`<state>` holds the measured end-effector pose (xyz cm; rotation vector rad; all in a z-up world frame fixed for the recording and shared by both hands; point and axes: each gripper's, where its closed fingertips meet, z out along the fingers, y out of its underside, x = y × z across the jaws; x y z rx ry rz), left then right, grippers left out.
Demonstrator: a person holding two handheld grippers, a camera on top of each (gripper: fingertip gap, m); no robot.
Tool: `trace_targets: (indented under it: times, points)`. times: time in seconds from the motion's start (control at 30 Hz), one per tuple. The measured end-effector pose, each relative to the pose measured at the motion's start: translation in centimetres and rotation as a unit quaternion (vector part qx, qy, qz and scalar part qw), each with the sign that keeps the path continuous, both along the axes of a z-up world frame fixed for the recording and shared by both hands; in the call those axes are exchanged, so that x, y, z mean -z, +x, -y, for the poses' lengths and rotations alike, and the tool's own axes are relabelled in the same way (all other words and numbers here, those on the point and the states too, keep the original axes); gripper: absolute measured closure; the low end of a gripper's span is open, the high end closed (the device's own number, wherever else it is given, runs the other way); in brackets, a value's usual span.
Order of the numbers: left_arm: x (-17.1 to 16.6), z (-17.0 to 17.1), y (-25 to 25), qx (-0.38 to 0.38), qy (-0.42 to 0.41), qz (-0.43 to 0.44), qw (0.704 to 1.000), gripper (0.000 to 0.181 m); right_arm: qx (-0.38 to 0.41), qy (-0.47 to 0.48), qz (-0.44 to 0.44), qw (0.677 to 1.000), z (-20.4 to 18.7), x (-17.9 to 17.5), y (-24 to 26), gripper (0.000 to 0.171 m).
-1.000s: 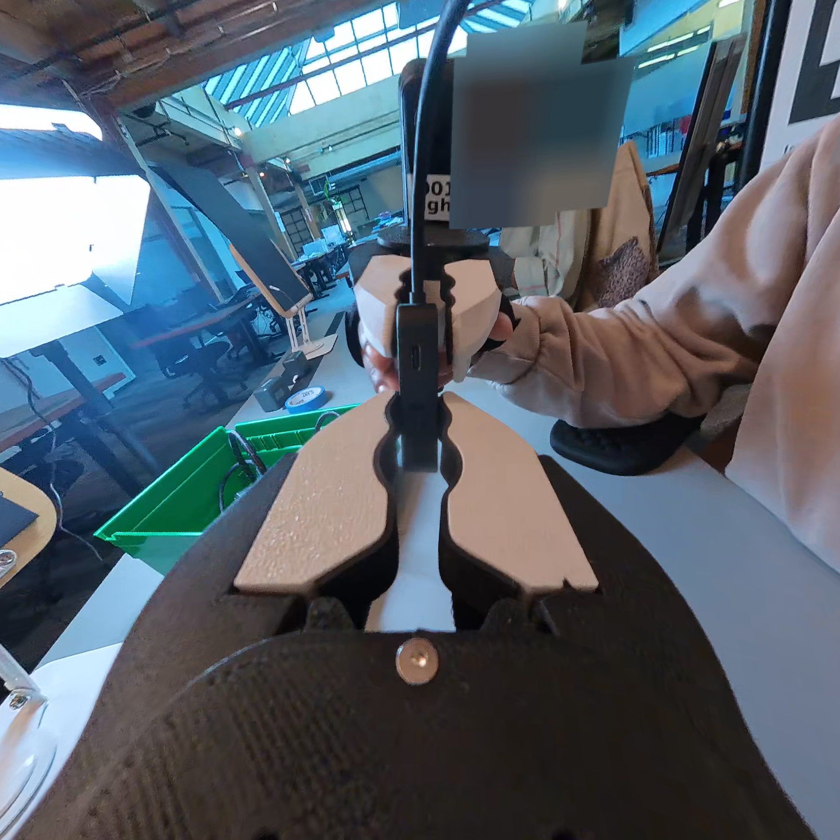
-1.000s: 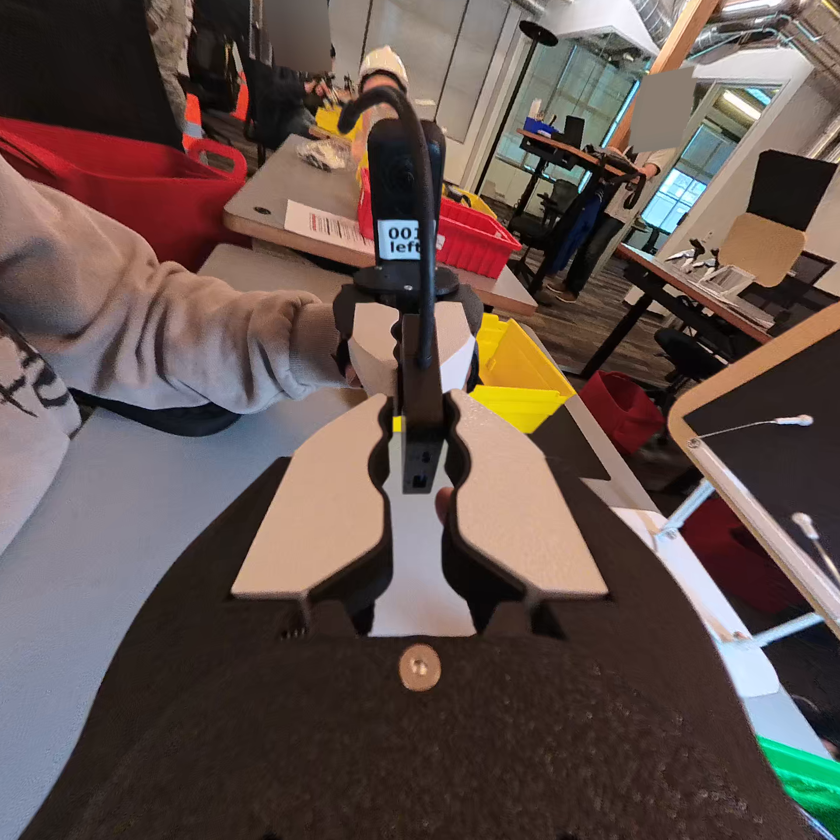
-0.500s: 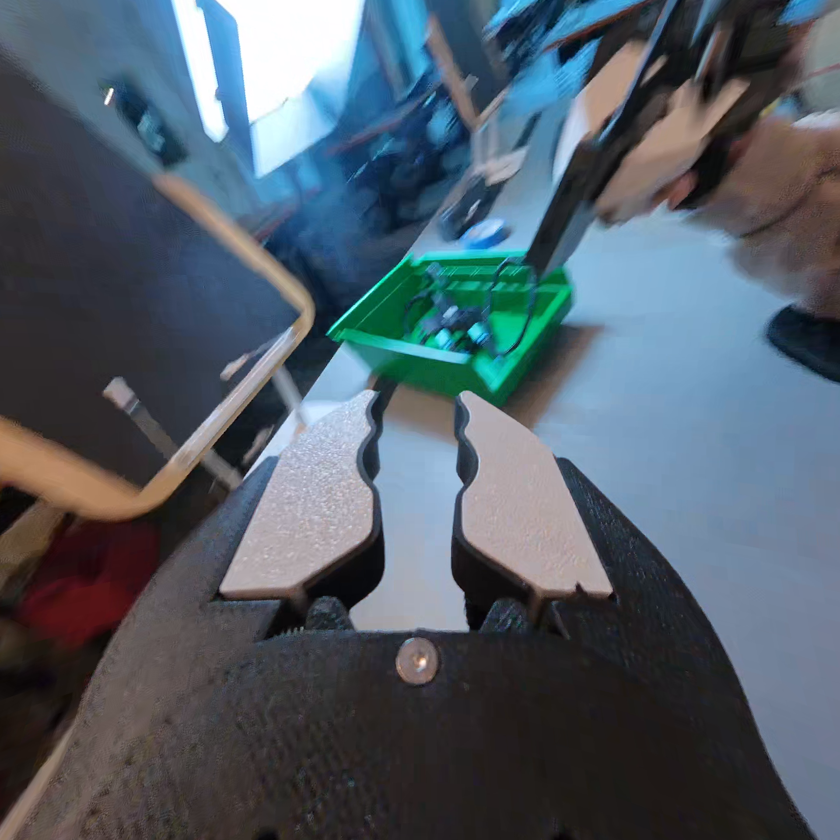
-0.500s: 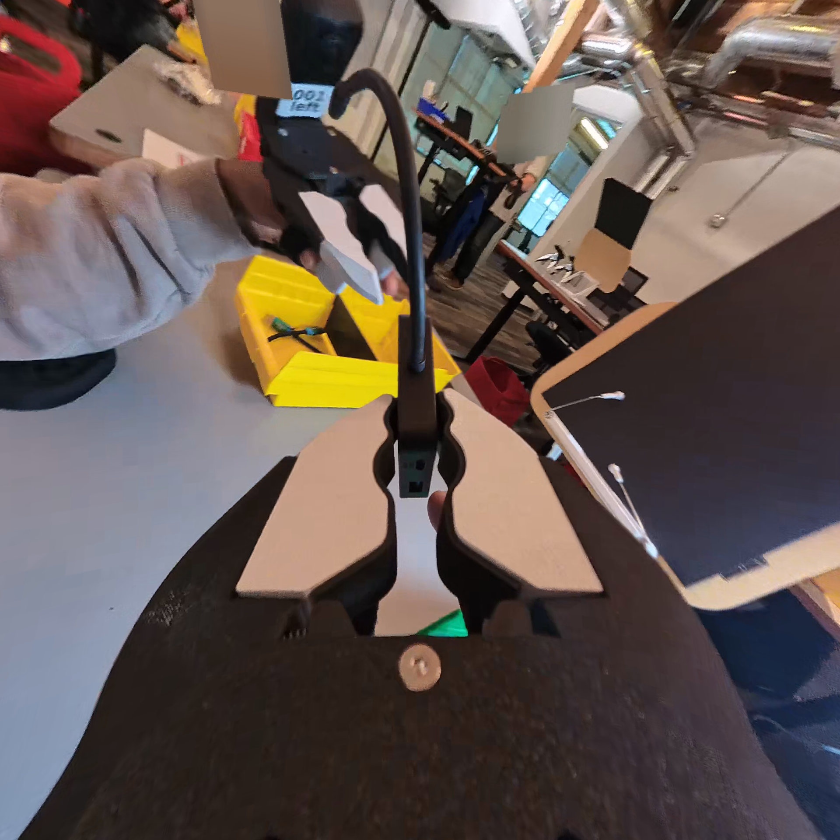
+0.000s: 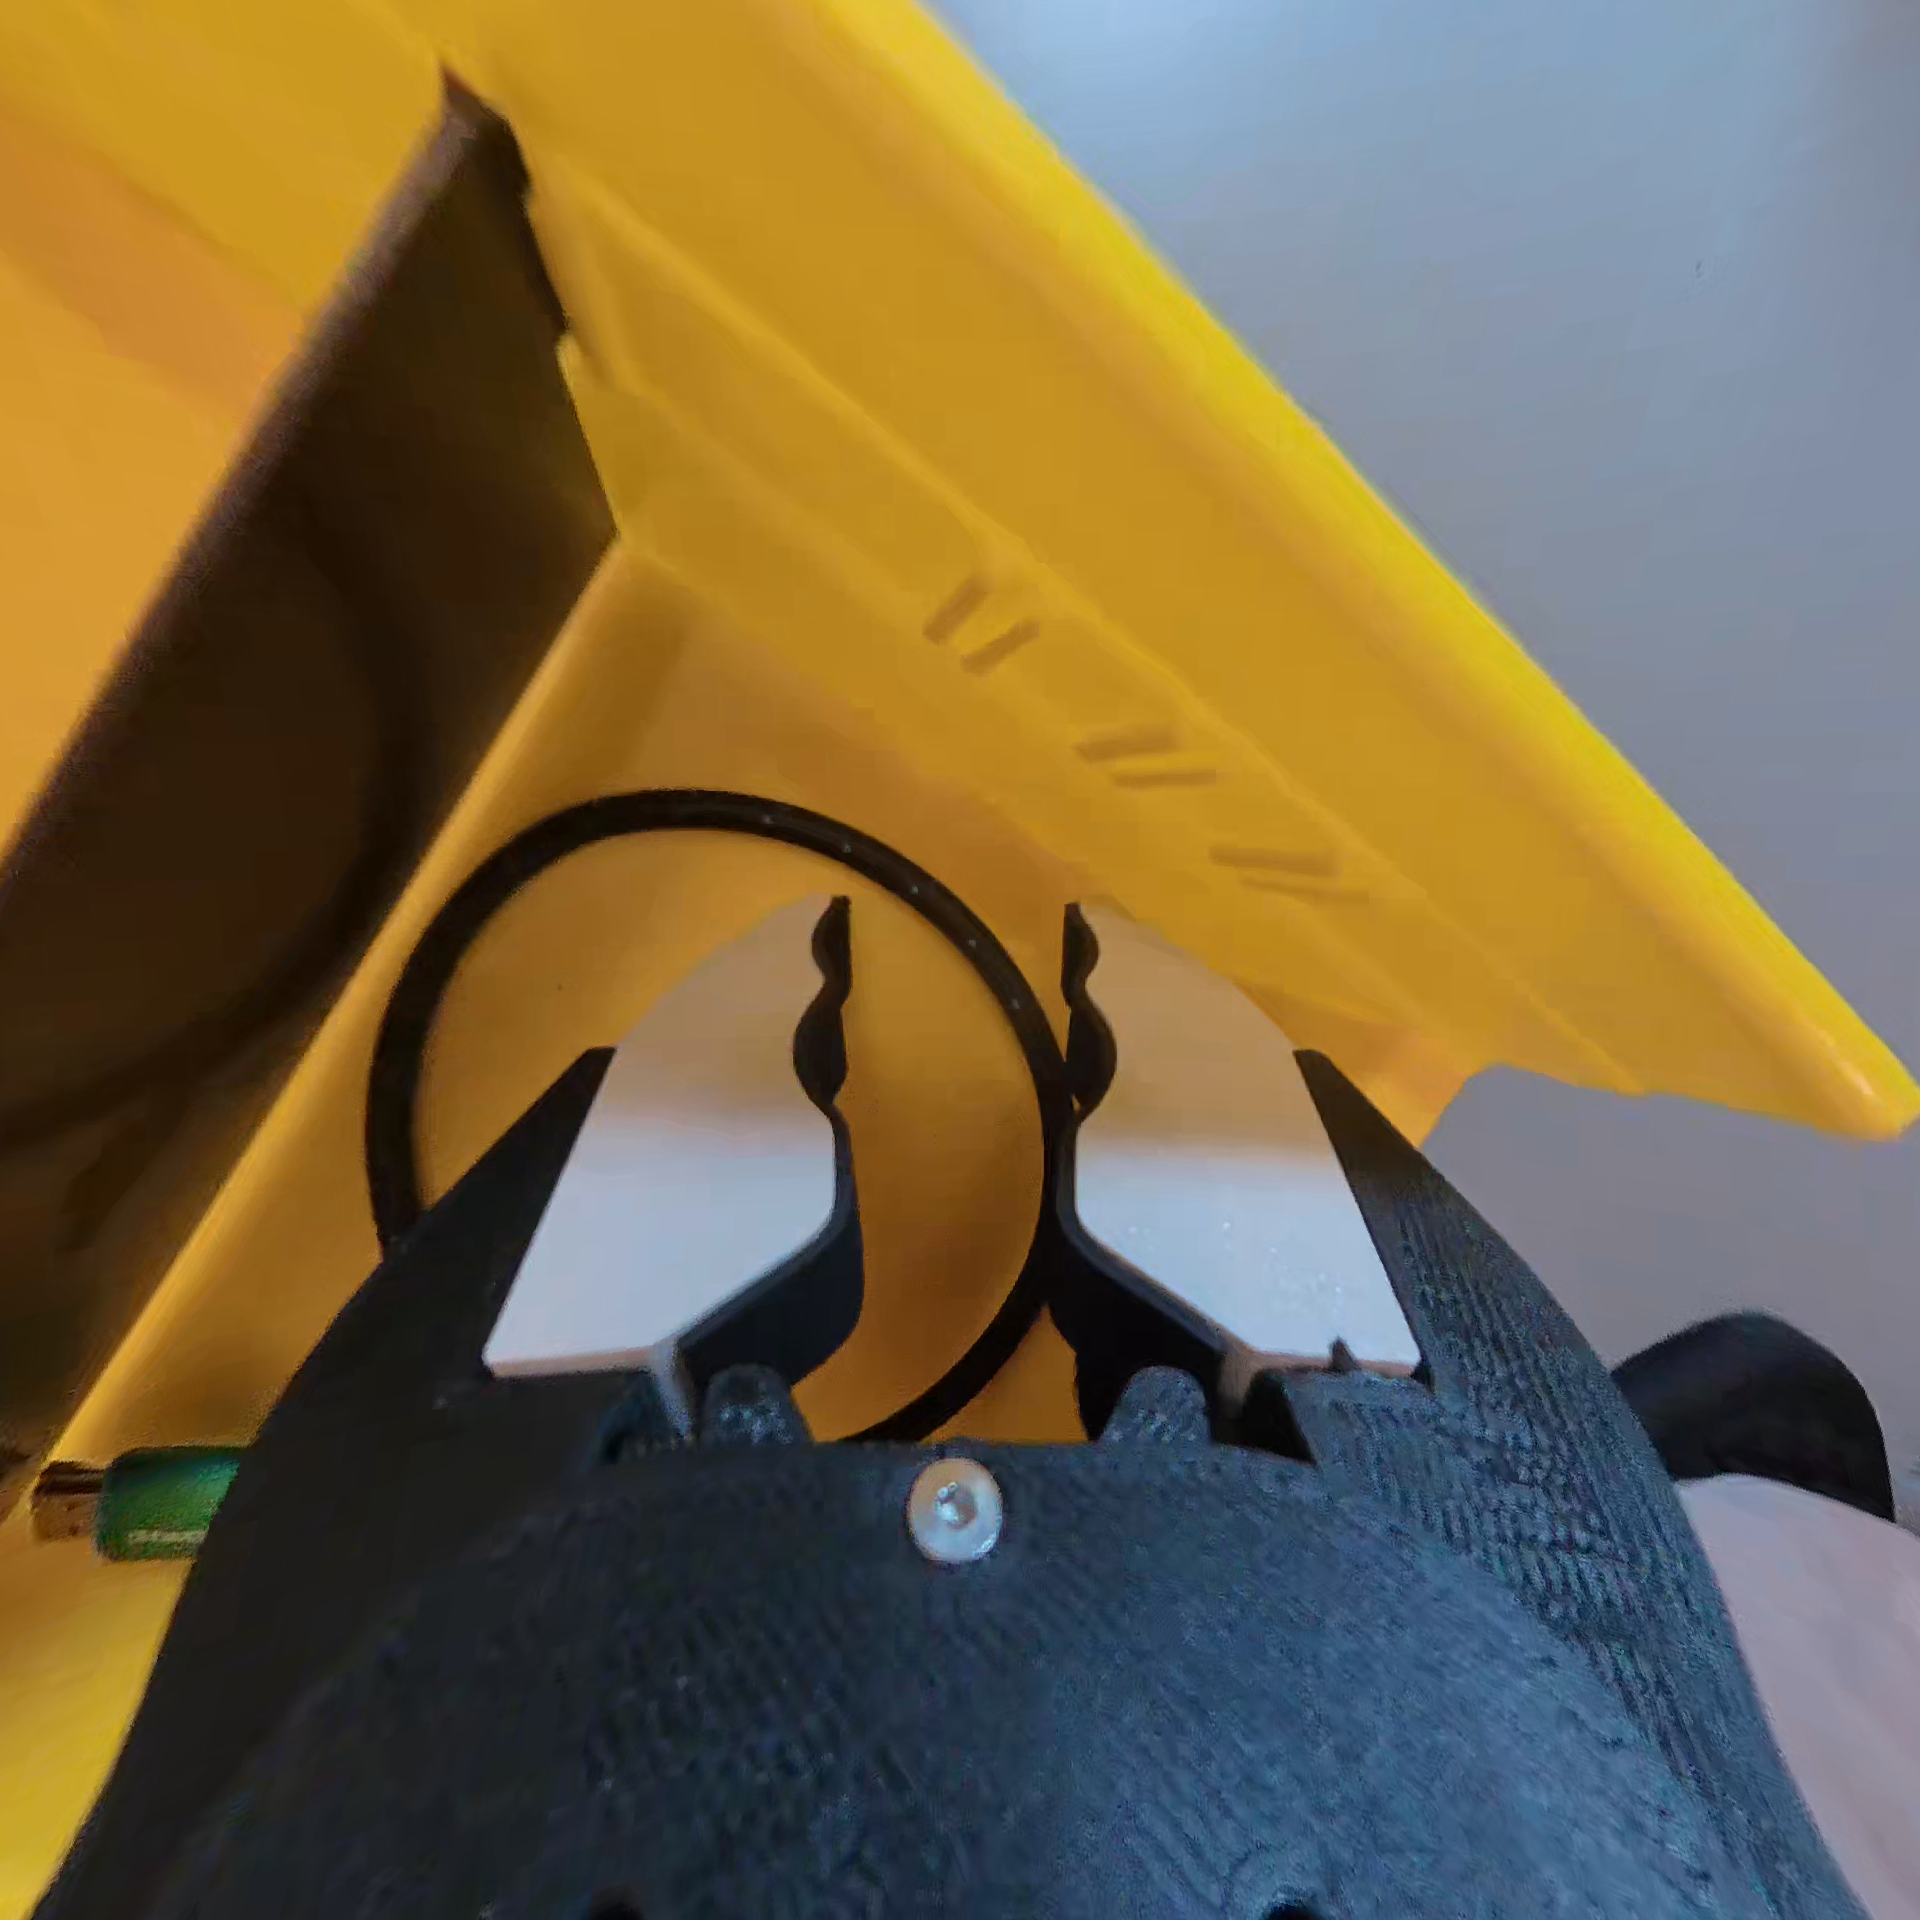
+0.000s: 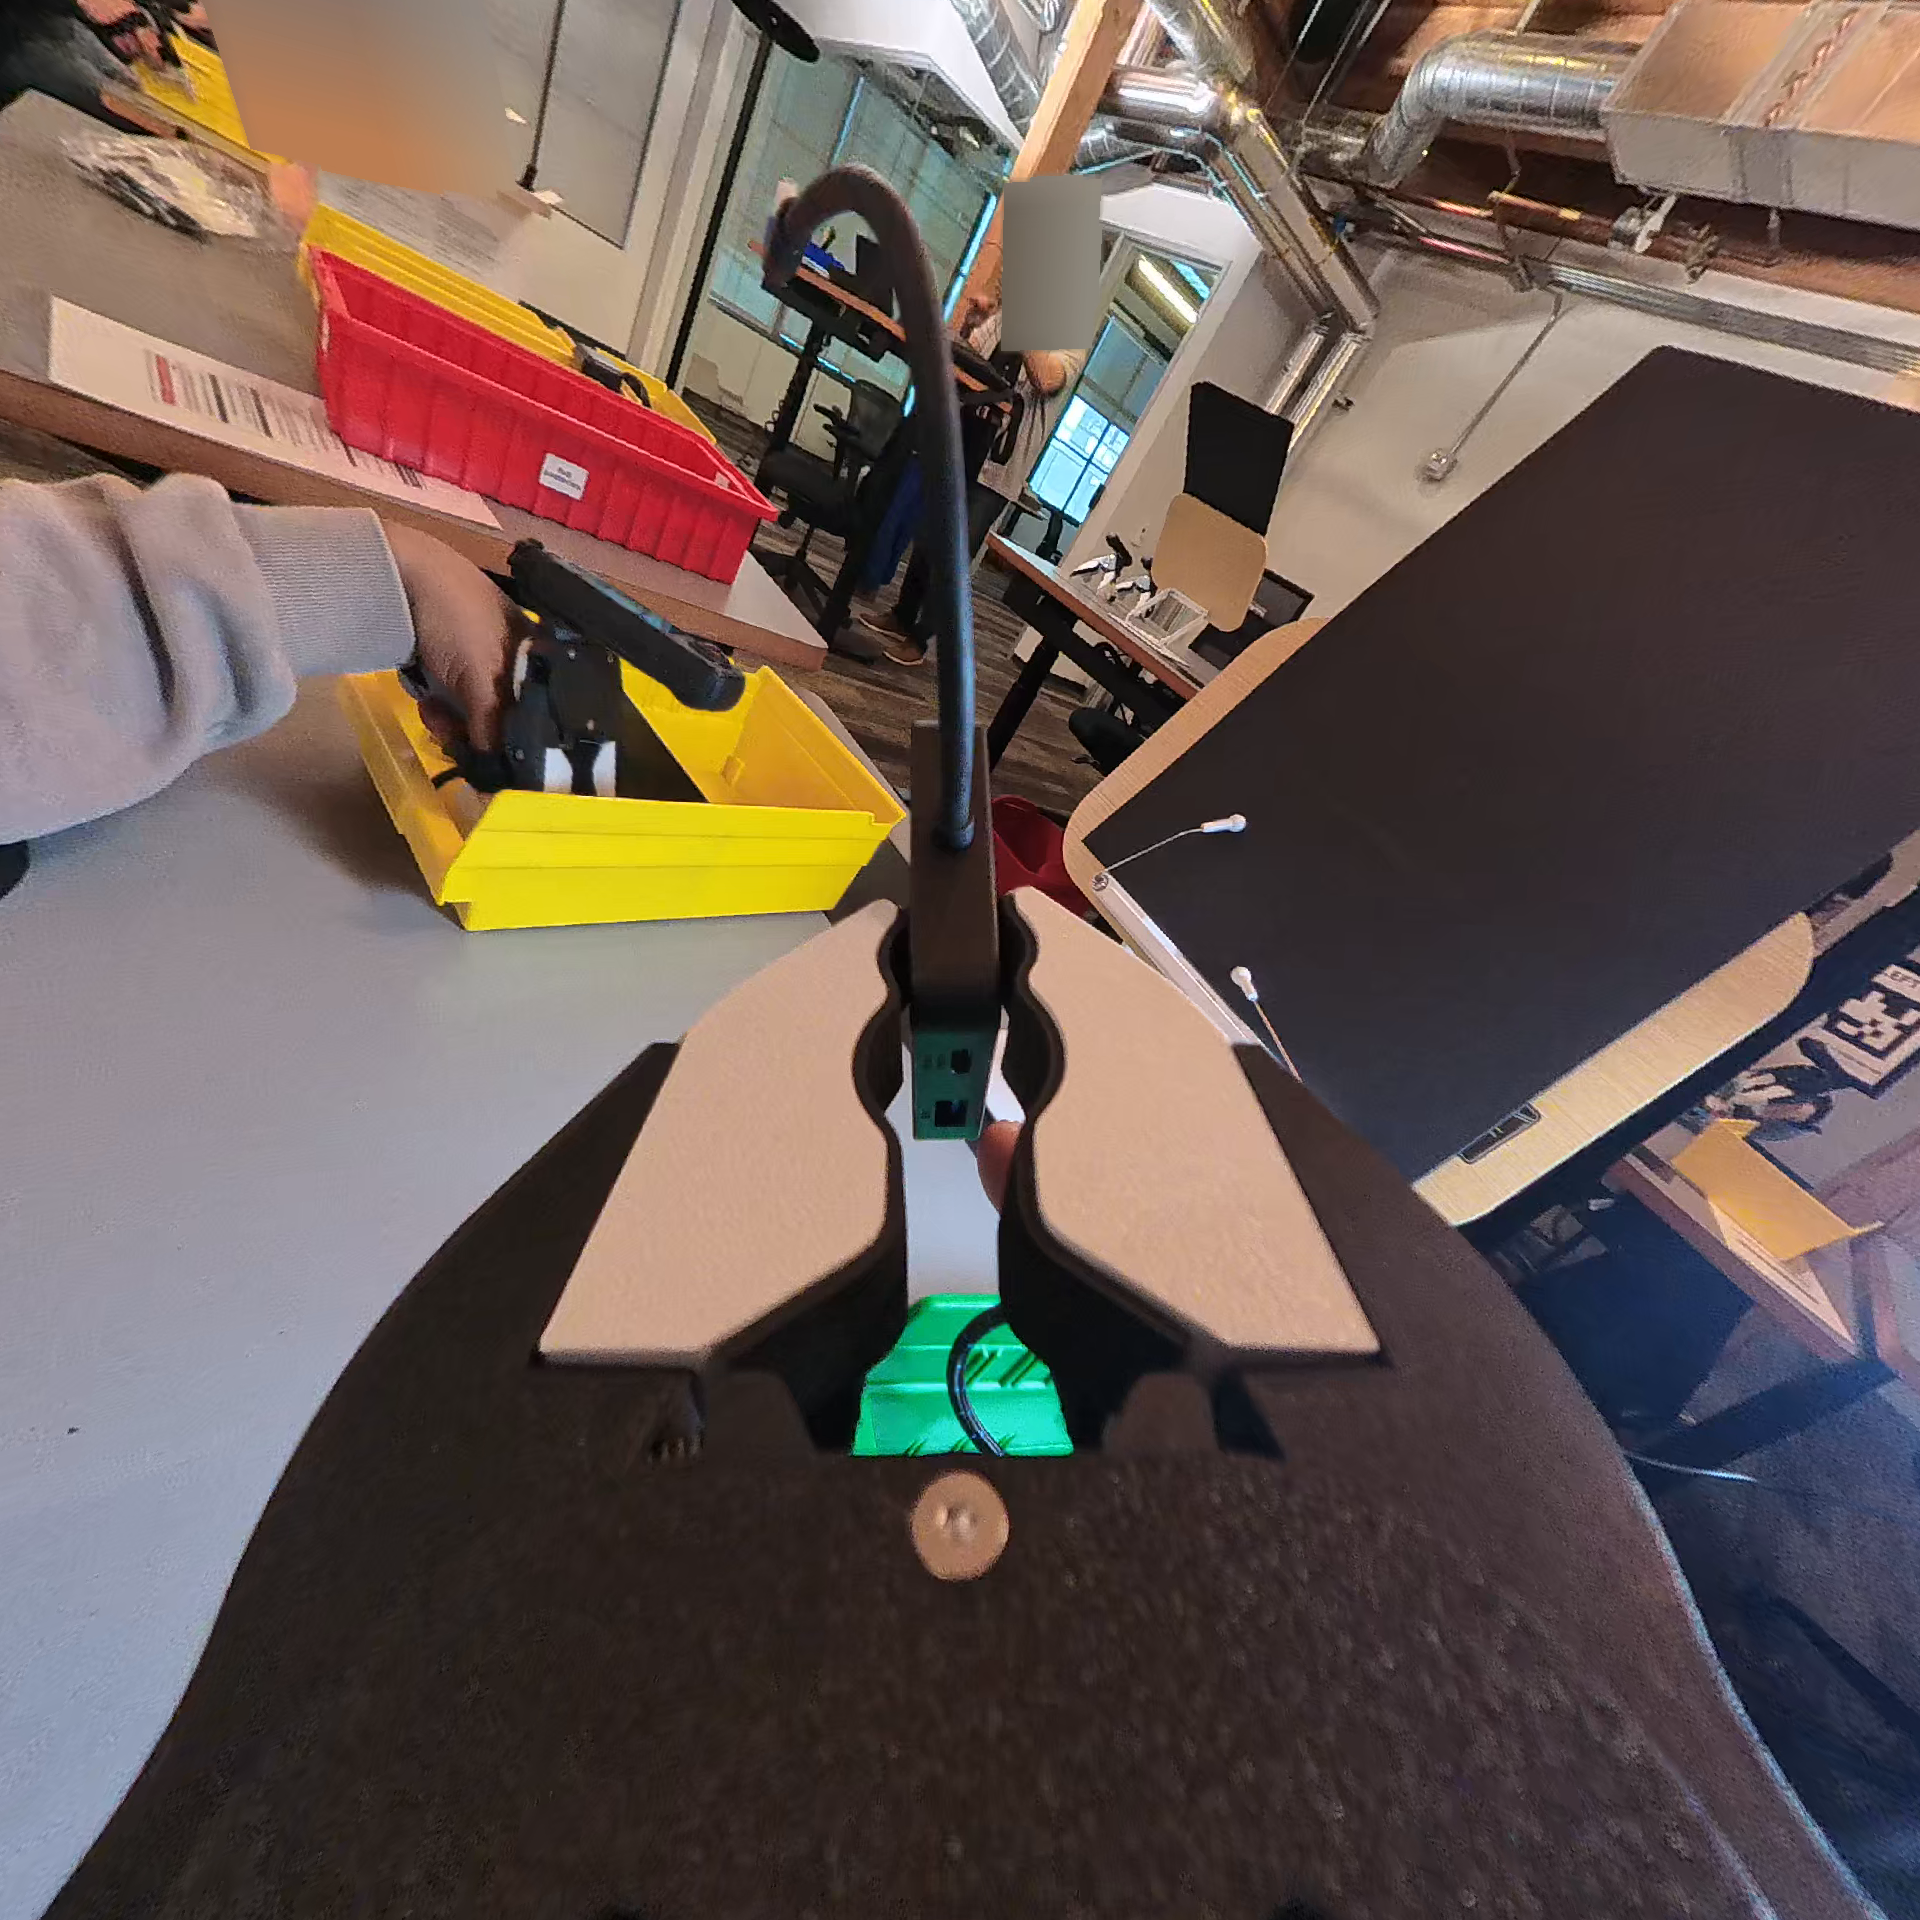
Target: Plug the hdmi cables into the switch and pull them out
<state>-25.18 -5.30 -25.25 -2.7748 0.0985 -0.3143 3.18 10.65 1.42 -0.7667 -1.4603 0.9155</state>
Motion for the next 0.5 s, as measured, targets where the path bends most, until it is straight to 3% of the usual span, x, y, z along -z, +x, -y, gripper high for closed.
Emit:
trace_targets:
  times: [0.07,0.17,0.33,0.5]
  points:
    - [0.2,-0.2,-0.2,-0.008,-0.017,-0.029,0.999,0.145,0.004,-0.004,-0.003,1.0,-0.2,0.0,0.0,0.157]
    - [0.5,0.0,-0.6,0.0,-0.043,-0.073,0.996,0.165,0.01,-0.007,-0.004,1.0,-0.5,0.1,-0.2,0.156]
    - [0.3,0.2,-1.0,0.034,-0.048,-0.103,0.993,0.166,0.024,0.006,-0.006,1.0,-0.7,-0.1,-0.1,0.156]
    - [-5.7,1.4,-1.4,0.03,0.02,-0.147,0.988,0.171,0.023,-0.003,-0.02,1.0,-1.0,-0.7,0.5,0.157]
